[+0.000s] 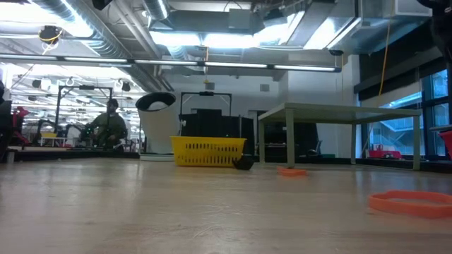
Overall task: Pick & Place Office Desk Supplies
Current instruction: Put the black rubber band into the red bin
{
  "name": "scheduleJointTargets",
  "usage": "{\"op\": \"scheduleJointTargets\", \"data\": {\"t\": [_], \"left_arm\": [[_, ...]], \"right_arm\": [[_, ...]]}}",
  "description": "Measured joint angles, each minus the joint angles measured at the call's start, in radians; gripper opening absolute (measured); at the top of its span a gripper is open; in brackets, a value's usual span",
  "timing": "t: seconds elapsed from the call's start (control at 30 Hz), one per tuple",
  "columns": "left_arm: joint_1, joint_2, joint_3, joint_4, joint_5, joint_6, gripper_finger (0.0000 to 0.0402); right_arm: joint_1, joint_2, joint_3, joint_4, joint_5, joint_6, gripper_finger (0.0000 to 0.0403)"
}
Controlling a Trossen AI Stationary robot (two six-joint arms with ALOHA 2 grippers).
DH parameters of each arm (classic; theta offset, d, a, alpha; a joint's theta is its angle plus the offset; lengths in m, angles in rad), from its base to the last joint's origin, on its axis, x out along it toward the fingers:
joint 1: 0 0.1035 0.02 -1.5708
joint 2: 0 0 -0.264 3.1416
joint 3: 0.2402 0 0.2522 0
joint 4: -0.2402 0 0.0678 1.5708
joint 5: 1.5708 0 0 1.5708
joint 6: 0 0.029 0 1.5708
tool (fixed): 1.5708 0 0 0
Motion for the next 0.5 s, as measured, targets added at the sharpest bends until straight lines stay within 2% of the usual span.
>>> {"op": "scheduleJointTargets", "data": {"t": [0.27,0.5], "left_arm": [[0.000,0.000,0.000,0.000,0.000,0.000,0.0141],[0.000,0.001,0.000,0.001,0.000,-0.003,0.0141]], "right_arm": [[0.000,-0.058,0.000,-0.043,0.047,0.086,0.0063],[0.000,-0.058,0.000,-0.095,-0.019,0.083,0.0110]]}}
